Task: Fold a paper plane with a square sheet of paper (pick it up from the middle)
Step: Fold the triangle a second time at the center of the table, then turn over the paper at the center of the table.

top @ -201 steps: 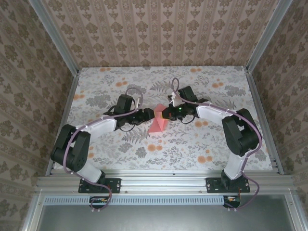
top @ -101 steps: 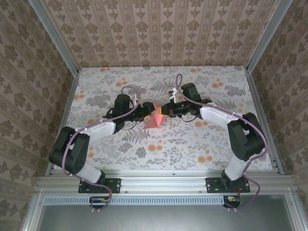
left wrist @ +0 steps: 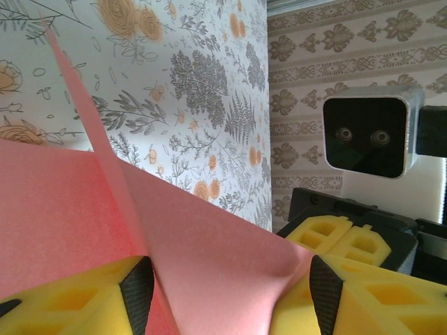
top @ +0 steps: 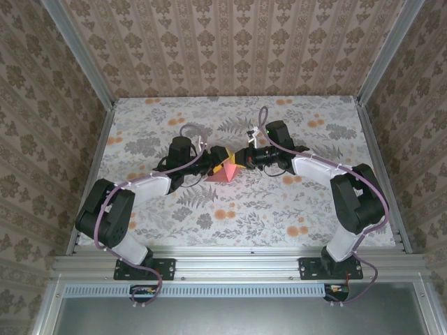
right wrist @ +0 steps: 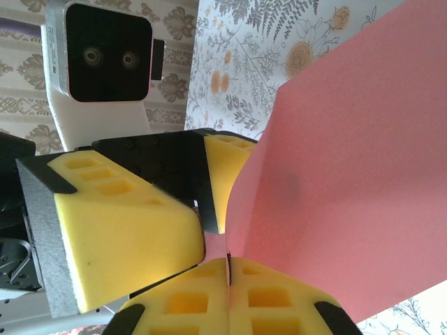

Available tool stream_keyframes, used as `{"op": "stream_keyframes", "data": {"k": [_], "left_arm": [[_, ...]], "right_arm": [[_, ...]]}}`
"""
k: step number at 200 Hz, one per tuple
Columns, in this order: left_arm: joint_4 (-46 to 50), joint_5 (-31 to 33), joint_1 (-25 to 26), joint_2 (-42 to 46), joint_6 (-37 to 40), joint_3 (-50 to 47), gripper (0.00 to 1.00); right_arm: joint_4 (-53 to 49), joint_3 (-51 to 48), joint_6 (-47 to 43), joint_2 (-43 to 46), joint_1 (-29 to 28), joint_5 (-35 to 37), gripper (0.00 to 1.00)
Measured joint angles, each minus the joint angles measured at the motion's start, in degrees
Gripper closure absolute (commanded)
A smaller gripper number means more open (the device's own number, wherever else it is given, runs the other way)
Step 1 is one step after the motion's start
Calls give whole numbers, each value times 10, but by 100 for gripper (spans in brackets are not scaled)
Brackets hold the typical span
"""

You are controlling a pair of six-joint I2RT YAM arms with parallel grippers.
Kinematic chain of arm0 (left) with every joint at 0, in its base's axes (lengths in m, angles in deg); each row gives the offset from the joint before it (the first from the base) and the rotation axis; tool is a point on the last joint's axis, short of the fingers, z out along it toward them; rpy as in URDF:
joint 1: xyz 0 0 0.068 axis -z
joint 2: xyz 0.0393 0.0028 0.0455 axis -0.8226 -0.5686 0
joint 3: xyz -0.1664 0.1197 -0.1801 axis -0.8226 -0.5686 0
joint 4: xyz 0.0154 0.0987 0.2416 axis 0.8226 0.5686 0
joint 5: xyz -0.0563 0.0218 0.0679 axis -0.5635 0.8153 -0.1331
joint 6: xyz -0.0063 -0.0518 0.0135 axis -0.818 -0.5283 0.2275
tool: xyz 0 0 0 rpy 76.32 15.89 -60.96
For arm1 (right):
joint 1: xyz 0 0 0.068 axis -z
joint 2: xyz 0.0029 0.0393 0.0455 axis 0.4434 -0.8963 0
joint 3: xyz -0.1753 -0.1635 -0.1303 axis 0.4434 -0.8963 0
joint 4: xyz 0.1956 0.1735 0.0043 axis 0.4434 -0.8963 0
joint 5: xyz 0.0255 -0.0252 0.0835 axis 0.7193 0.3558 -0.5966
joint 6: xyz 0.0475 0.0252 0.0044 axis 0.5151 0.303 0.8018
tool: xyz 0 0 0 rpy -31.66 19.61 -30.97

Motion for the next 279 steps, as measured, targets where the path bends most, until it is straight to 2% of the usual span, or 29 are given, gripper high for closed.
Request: {"op": "stream_keyframes", "data": {"k": [128, 234, 254, 265, 279], "left_arm": [[0, -17, 4, 0, -6, 19, 45], [17, -24, 4, 0, -3, 20, 76], [21, -23, 4, 0, -1, 20, 80], [22, -23, 4, 0, 0, 20, 85], [22, -23, 4, 0, 2, 20, 86]], "right_arm": [[44, -30, 36, 0, 21, -6, 96], [47, -32, 47, 0, 23, -6, 90], [47, -32, 47, 0, 23, -6, 88], [47, -32, 47, 0, 23, -6, 87], [48, -33, 47, 0, 24, -6, 83]]}}
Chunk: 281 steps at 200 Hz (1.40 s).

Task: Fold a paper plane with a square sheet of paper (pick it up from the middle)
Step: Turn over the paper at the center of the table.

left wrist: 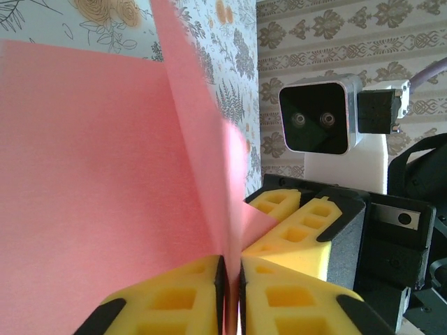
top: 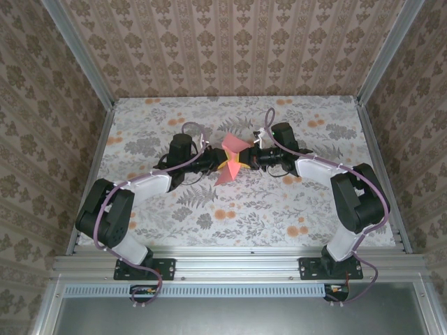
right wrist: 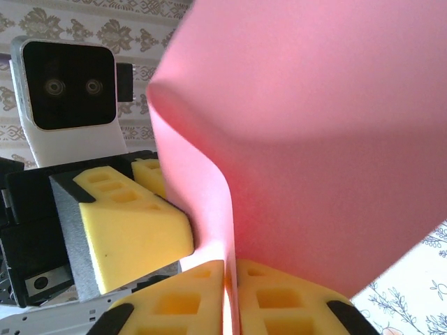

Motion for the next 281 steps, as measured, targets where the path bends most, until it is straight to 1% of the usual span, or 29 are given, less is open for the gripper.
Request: {"op": "stream_keyframes", "data": {"k": [29, 67, 102, 134, 157, 196, 256, 281], "left_arm": [[1, 0, 0, 0, 2, 0, 90], [4, 5, -1, 0, 2, 1, 92], [4, 10, -1, 0, 1, 1, 92], [0, 15, -1, -2, 1, 1, 92], [-8, 18, -1, -2, 0, 1, 91], [-14, 20, 0, -10, -3, 1, 91], [-23, 24, 0, -14, -5, 1, 90], [-27, 24, 0, -14, -8, 1, 90]], "right_arm": [[5, -8, 2, 0, 5, 0, 71], [2, -18, 0, 10, 15, 1, 56], [-5, -39, 0, 44, 21, 7, 47], [0, -70, 20, 48, 14, 13, 42], [24, -89, 48, 48, 5, 14, 41], [93, -90, 98, 38, -2, 14, 43], [195, -99, 176, 16, -11, 12, 51], [232, -109, 207, 6, -13, 11, 53]]}}
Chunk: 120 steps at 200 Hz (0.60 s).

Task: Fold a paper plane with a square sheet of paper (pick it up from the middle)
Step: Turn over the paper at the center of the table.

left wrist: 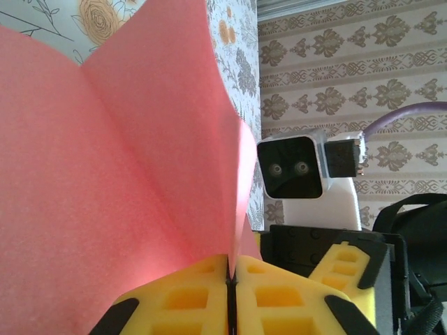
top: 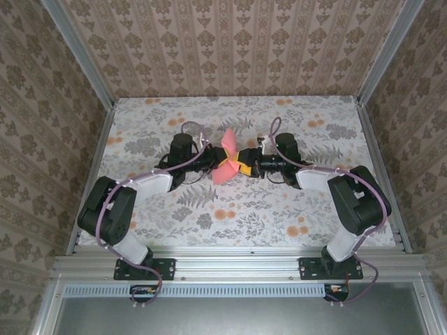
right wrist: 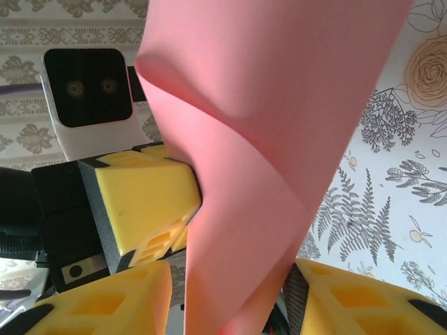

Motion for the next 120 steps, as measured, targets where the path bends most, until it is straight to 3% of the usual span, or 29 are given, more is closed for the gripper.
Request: {"op": "stream_keyframes", "data": {"k": [27, 77, 120], "left_arm": [[-12, 0, 0, 0, -6, 0, 90], [-23, 0, 0, 0, -11, 0, 90], [-24, 0, 0, 0, -13, -1, 89]], "right_arm": [[20, -3, 22, -11, -2, -1, 54], [51, -14, 59, -18, -9, -2, 46], [88, -20, 89, -21, -10, -2, 56]]}}
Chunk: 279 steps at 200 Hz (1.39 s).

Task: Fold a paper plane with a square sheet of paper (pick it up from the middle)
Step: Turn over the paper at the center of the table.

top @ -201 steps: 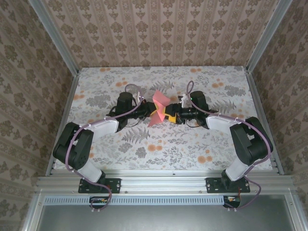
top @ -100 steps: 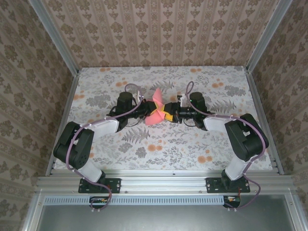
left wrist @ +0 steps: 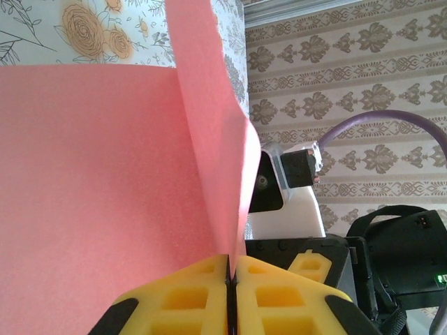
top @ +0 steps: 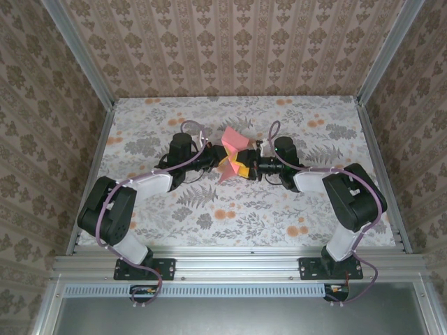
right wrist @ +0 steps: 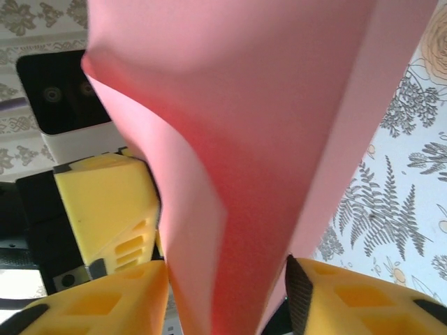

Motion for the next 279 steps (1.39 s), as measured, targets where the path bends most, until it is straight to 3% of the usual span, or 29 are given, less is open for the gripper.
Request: {"op": "stream_keyframes", "data": {"k": [101, 135, 164, 184, 212, 244, 279], "left_arm": [[1, 0, -4, 0, 0, -26, 86], [2, 0, -4, 0, 0, -26, 80], [5, 0, -8, 0, 1, -26, 70], [8, 0, -11, 0, 4, -26, 62], [28, 0, -16, 4, 15, -26, 53], [67, 0, -26, 29, 35, -26, 46], [99, -4, -31, 55, 61, -25, 37]], "right_arm": [[4, 0, 2, -3, 0, 0, 80], [-12, 0, -8, -3, 0, 0, 86], [-48, 1, -33, -2, 1, 0, 90], [-137, 16, -86, 2, 3, 3, 91], [-336, 73, -214, 26, 7, 40, 93], [-552, 155, -364, 45, 9, 133, 96], [-752, 219, -481, 48, 9, 284, 97]]}}
